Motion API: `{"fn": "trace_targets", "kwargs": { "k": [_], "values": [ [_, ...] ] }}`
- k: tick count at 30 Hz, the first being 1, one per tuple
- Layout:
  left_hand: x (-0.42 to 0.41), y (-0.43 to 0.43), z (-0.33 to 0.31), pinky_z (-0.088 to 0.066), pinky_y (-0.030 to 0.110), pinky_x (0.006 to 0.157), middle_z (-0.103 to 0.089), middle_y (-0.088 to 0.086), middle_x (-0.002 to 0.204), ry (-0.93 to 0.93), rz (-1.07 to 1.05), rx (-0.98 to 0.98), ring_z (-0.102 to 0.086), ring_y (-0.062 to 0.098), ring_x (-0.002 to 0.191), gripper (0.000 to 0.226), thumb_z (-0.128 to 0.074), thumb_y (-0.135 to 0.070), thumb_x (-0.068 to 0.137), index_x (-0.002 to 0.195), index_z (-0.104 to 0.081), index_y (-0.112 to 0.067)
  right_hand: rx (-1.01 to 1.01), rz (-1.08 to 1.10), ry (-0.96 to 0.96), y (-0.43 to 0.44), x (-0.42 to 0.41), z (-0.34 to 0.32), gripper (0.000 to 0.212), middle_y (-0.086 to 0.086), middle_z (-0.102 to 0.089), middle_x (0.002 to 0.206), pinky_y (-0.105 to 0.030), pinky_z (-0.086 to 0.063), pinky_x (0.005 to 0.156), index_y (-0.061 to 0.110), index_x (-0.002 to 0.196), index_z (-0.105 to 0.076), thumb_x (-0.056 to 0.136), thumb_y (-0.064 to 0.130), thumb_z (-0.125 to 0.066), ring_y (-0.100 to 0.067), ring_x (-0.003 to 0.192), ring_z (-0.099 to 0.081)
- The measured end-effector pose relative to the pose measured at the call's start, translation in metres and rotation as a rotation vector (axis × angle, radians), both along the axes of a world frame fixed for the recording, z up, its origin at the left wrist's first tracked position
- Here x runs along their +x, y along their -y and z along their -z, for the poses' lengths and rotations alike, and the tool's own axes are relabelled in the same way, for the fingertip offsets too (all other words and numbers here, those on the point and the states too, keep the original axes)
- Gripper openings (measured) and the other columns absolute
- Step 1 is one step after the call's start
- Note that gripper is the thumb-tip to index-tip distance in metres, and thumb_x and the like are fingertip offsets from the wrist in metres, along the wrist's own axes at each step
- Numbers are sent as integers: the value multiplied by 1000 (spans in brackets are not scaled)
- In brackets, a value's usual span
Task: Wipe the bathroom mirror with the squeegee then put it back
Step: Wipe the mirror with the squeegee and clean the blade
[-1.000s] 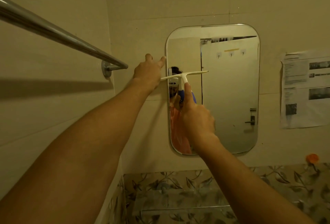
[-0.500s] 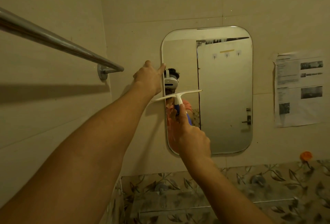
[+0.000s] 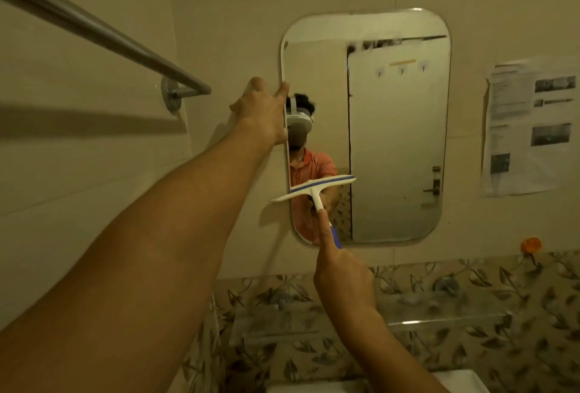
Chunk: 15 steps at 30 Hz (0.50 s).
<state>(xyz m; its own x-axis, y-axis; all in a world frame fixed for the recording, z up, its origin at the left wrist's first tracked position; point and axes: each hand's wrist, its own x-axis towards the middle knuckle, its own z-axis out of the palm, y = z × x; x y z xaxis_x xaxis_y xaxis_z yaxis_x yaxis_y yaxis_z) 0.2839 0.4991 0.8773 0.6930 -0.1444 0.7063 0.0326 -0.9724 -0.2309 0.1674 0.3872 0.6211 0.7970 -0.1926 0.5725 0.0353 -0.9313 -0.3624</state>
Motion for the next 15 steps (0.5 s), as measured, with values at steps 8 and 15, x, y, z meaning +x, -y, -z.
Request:
{"fn": "trace_targets", "kwargs": {
  "k": [8, 15],
  "values": [
    [-16, 9, 11, -53, 53, 92, -11, 30, 156, 5, -58, -9, -52, 48, 118, 142, -79, -80, 54, 160, 4, -32, -44, 19, -88, 1, -13, 47, 96, -1, -57, 77, -25, -28, 44, 35, 150, 38, 104, 15, -43, -9, 49, -41],
    [-19, 9, 12, -51, 55, 94, -8, 28, 158, 8, -22, -52, -52, 51, 117, 143, -84, -75, 52, 159, 1, -34, -76, 9, -45, 11, -6, 70, 101, -2, -58, 76, -28, -46, 49, 38, 147, 41, 104, 17, -47, -12, 53, -51]
  ]
}}
